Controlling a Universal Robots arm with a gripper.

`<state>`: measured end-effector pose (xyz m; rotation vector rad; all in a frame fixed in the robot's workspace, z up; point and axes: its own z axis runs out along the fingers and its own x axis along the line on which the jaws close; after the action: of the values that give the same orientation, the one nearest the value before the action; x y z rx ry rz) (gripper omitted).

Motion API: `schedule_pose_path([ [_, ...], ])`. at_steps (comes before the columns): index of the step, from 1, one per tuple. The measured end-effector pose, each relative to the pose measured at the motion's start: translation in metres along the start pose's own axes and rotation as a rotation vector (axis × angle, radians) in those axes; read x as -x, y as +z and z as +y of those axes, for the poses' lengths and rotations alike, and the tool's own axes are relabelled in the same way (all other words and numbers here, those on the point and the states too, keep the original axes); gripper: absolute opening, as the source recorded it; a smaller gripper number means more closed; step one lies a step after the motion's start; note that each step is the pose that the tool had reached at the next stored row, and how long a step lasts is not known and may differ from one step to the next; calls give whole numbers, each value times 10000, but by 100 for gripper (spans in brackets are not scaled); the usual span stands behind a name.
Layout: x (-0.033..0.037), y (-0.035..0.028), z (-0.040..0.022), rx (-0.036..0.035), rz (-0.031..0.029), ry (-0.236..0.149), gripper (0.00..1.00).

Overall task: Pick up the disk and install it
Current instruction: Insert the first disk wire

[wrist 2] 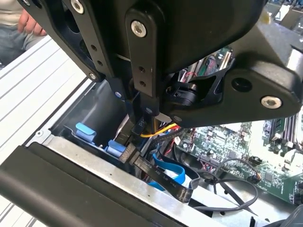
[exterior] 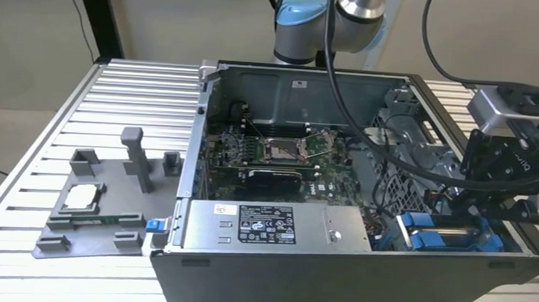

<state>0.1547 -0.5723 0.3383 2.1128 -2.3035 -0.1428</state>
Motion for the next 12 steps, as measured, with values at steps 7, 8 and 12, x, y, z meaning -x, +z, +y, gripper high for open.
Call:
schedule_pose_path([
  [7,-1,16,-1,-1,4,0,0],
  [8,-1,20,-2,-1,4,0,0],
  [12,-2,27,-2,-1,4,0,0],
])
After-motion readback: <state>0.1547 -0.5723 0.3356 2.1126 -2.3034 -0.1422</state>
